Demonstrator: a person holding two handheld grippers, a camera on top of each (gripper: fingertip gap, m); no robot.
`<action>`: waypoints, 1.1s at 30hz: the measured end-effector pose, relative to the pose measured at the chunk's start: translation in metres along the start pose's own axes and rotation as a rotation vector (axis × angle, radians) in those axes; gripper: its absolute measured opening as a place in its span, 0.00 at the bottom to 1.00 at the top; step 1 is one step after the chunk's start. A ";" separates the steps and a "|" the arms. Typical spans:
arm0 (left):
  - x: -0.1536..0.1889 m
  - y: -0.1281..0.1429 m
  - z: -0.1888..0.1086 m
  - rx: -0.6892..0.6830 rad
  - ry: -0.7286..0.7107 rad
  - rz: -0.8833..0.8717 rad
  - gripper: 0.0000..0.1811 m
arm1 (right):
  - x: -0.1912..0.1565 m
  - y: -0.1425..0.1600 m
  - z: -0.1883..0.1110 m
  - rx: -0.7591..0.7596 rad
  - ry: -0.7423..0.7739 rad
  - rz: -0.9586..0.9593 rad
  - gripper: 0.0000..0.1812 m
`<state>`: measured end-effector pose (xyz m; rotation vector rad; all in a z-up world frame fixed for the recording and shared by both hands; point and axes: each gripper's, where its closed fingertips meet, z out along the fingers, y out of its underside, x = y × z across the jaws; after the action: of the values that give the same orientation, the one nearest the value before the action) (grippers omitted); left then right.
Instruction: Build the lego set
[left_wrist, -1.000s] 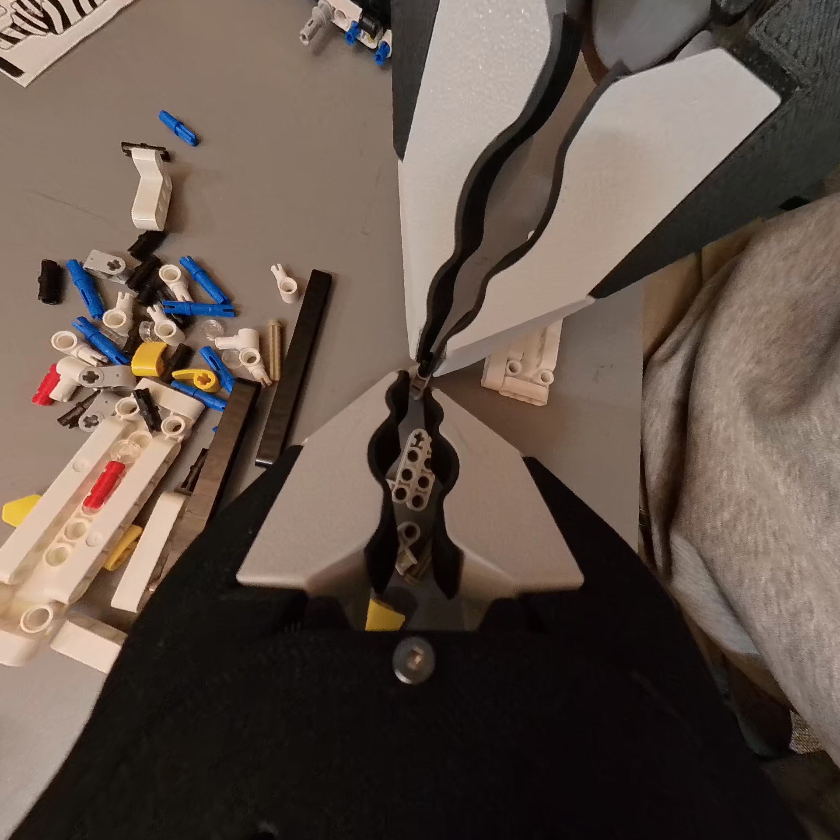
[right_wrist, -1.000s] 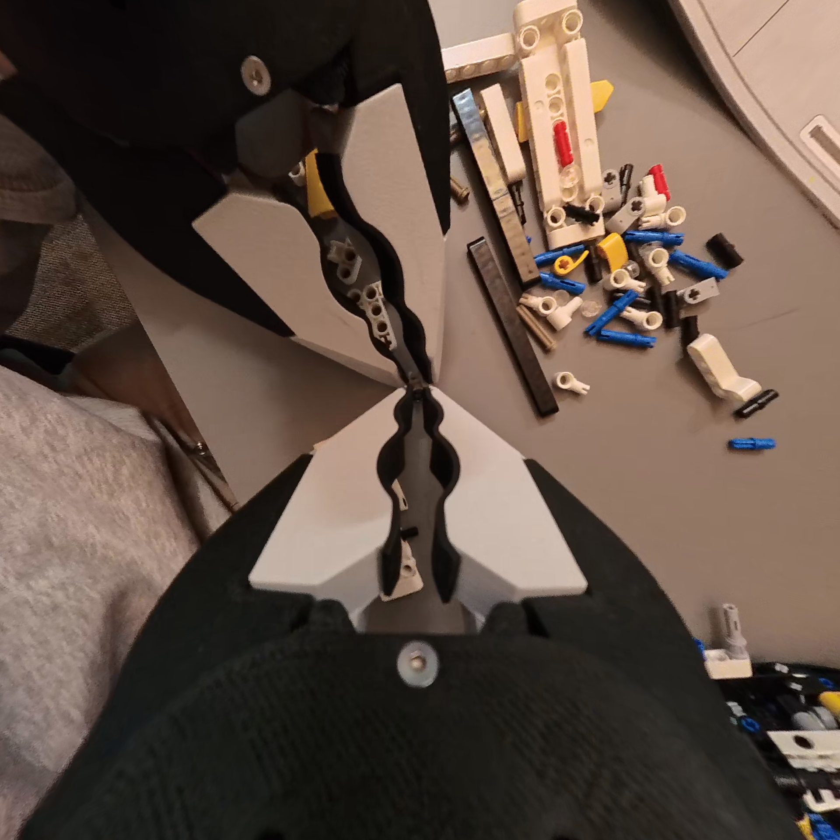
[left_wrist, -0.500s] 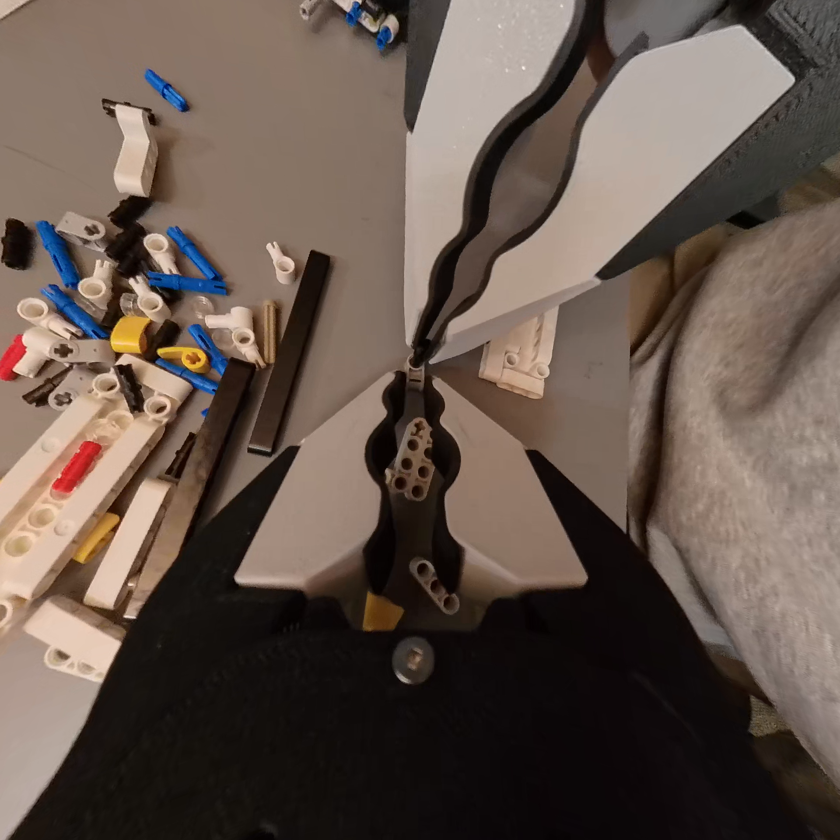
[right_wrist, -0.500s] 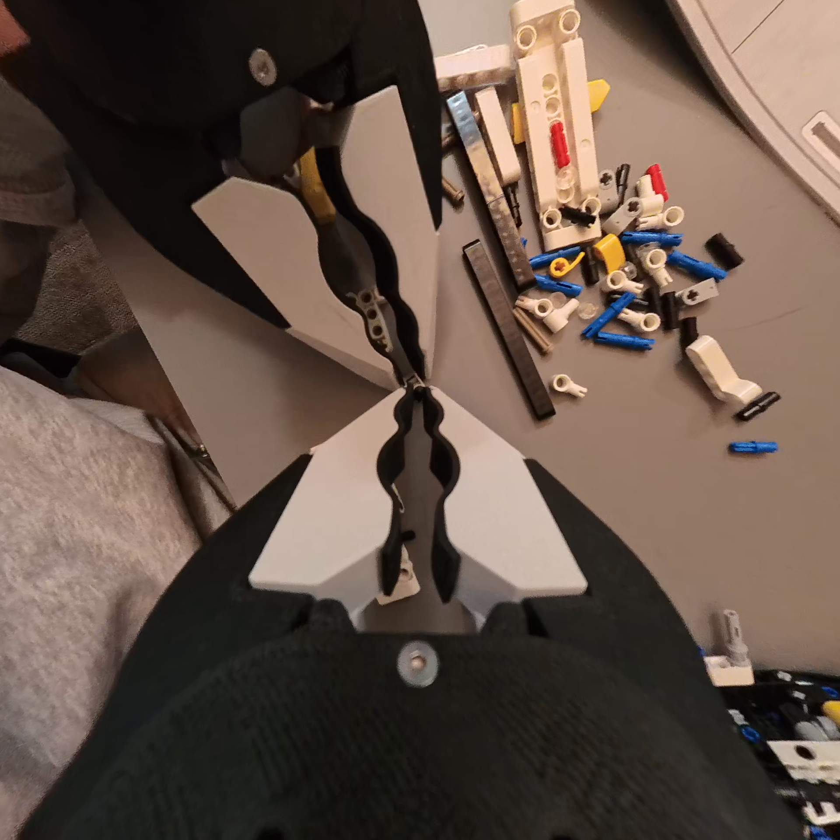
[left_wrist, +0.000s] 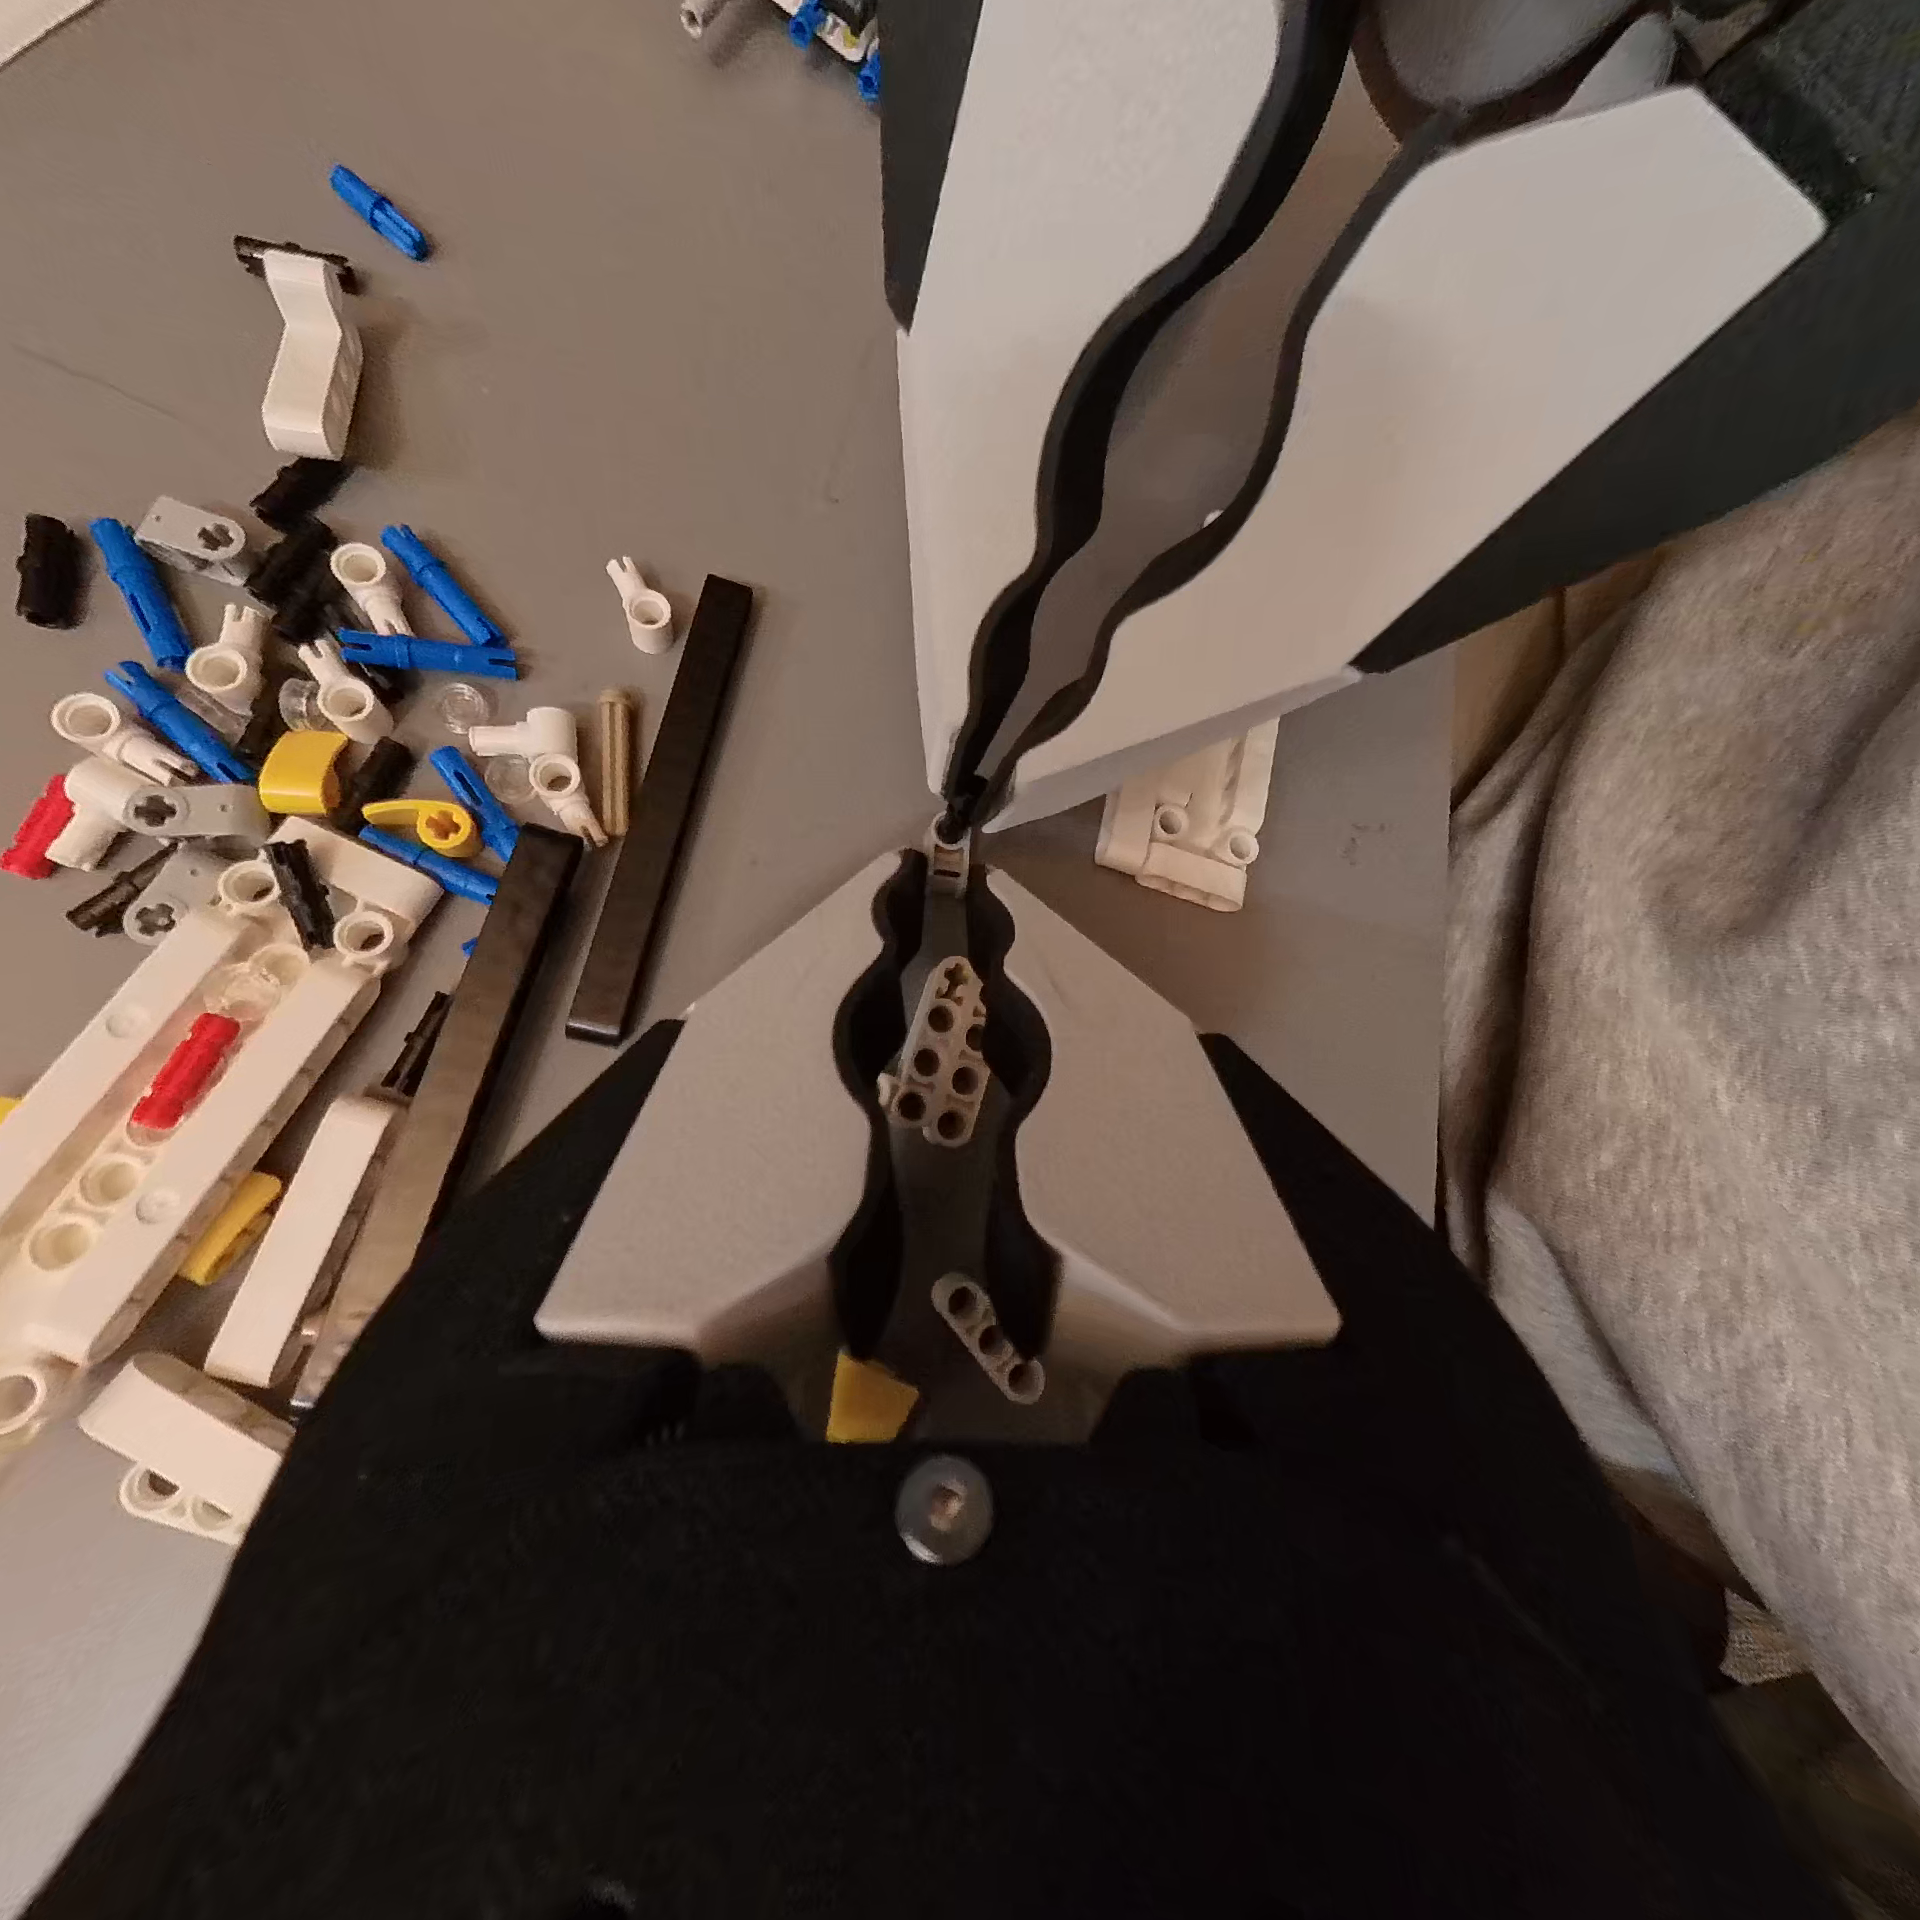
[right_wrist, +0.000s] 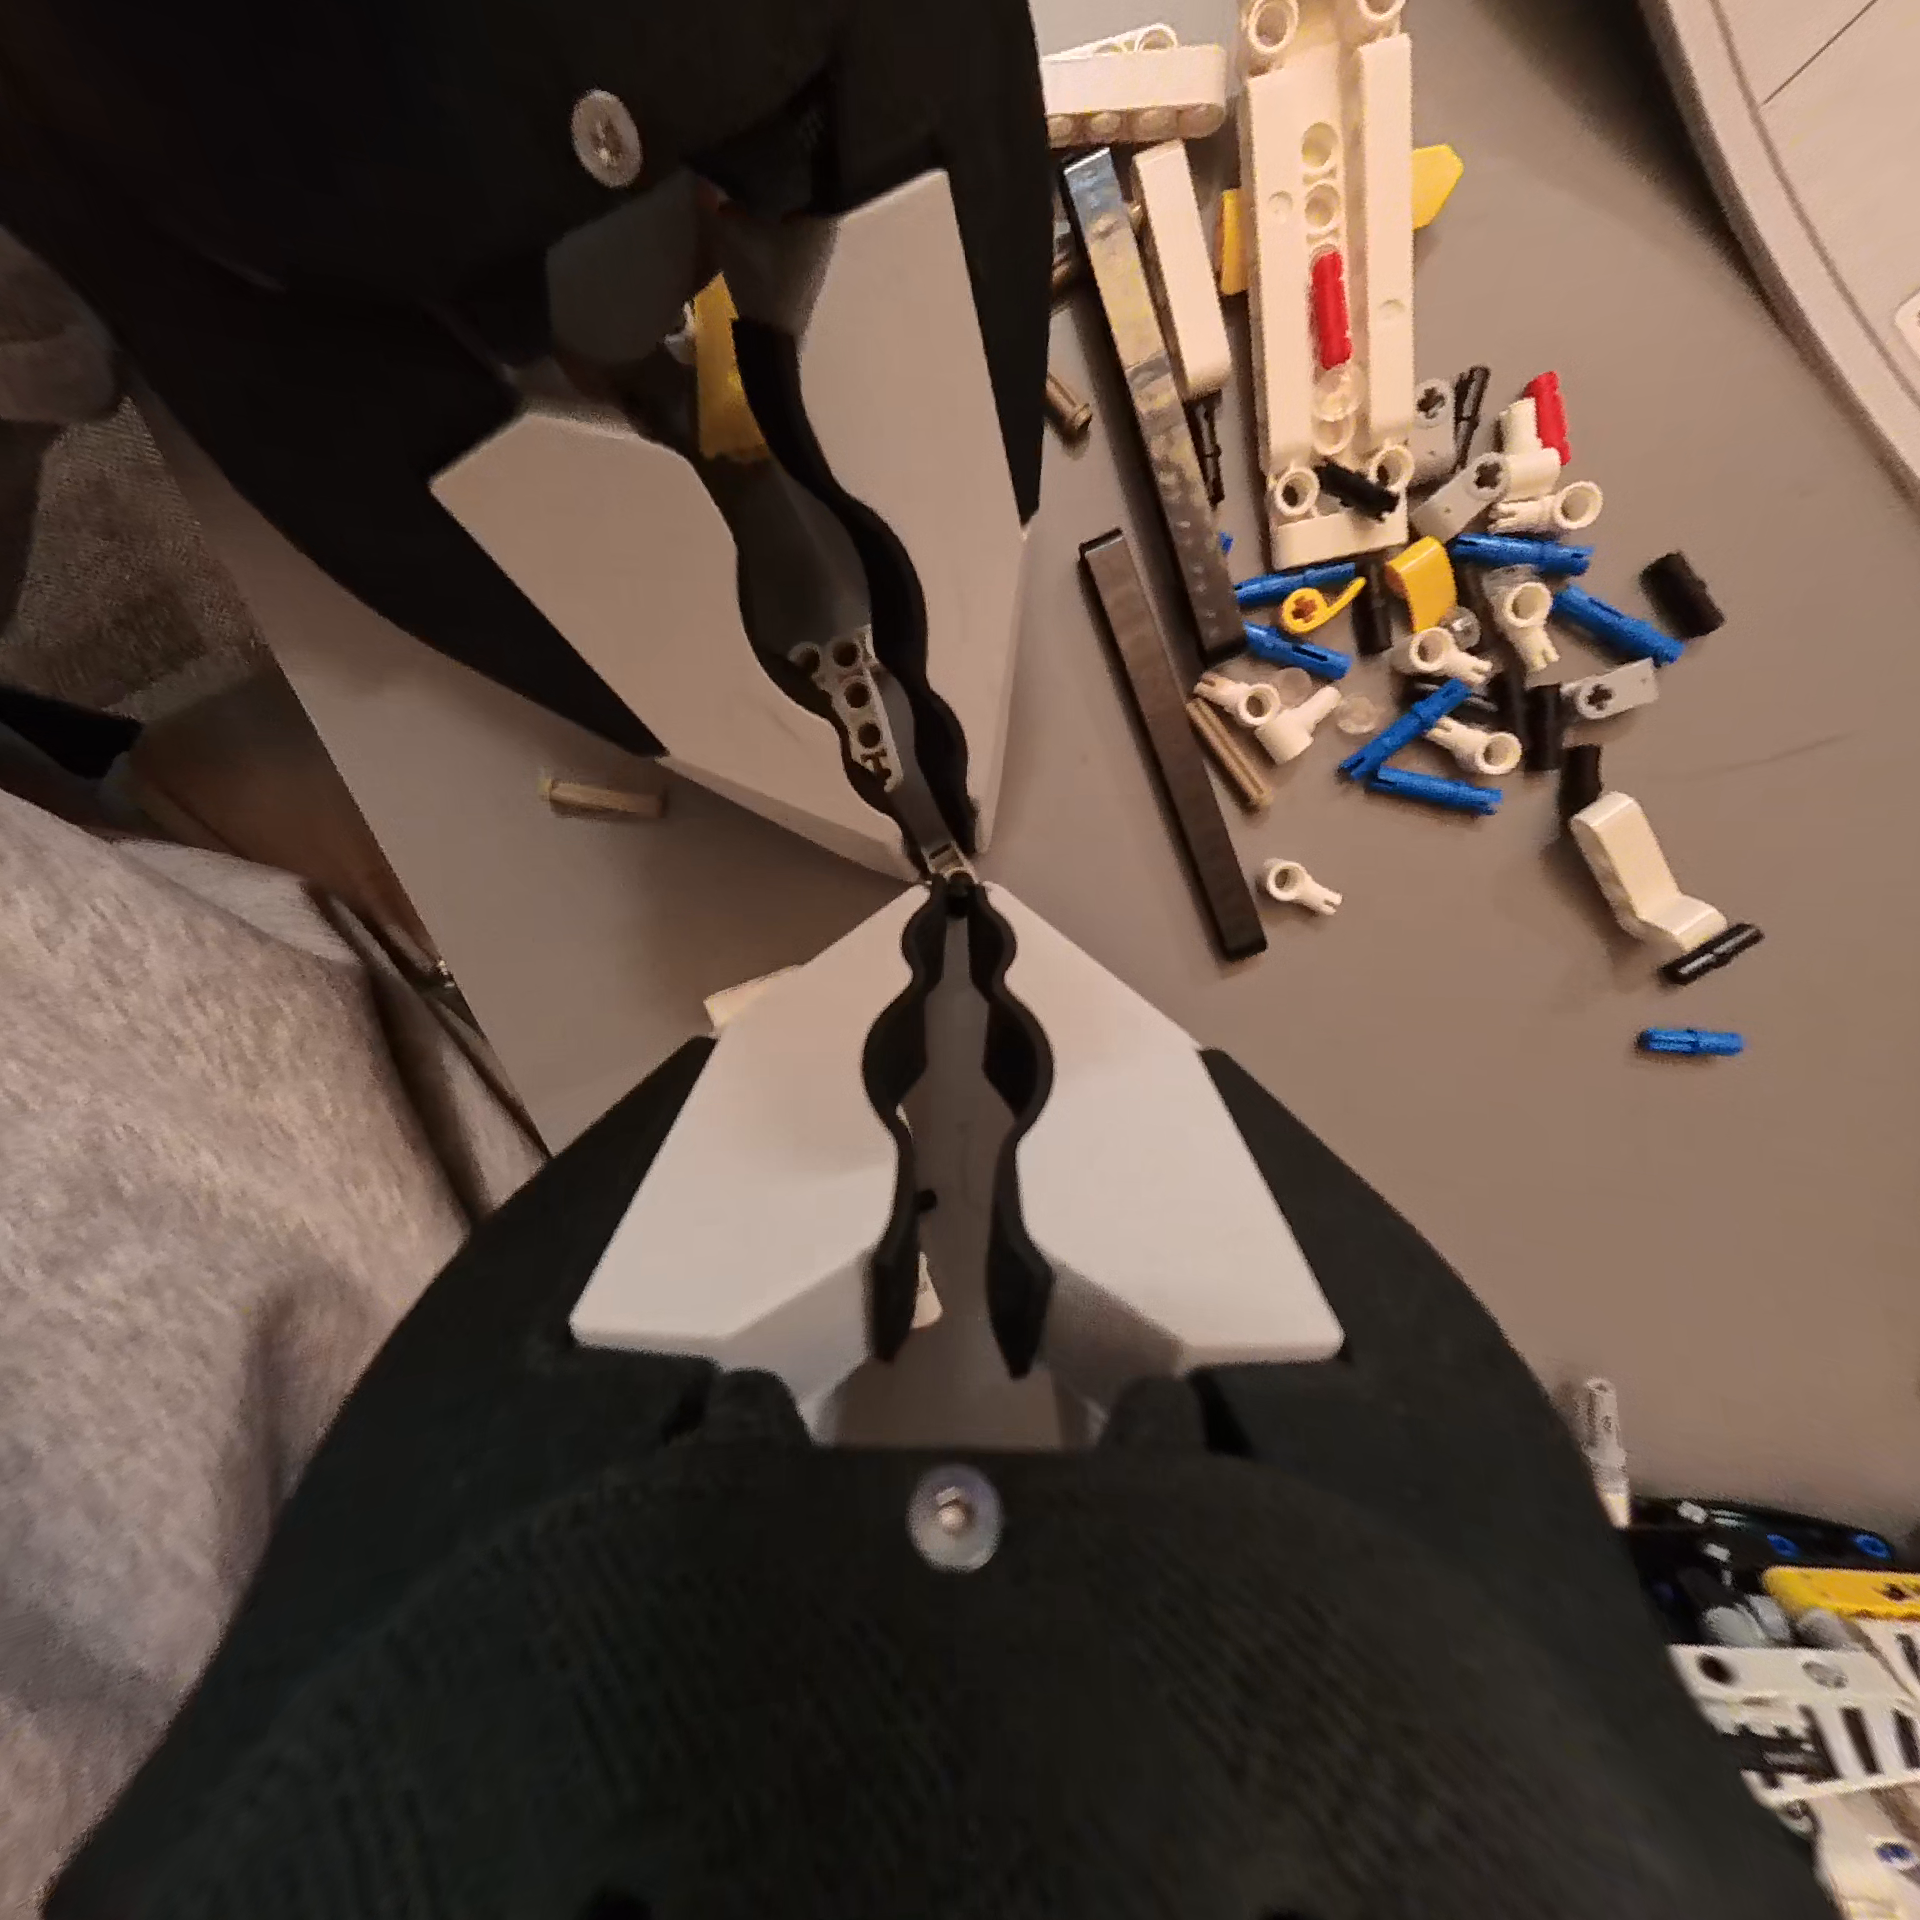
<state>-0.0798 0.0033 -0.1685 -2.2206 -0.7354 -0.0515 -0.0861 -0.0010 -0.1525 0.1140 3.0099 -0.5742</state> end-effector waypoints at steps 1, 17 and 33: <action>0.000 0.000 0.000 0.001 0.002 -0.005 0.05 | 0.000 0.000 0.000 -0.005 -0.001 -0.005 0.01; 0.000 0.000 -0.001 0.002 -0.003 -0.009 0.05 | -0.001 -0.002 0.001 -0.034 0.004 -0.038 0.01; 0.000 0.000 -0.002 -0.001 -0.007 -0.006 0.04 | 0.000 0.002 0.001 -0.017 -0.025 0.001 0.01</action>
<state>-0.0796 0.0021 -0.1670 -2.2205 -0.7459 -0.0472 -0.0857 0.0007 -0.1539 0.1062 2.9897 -0.5462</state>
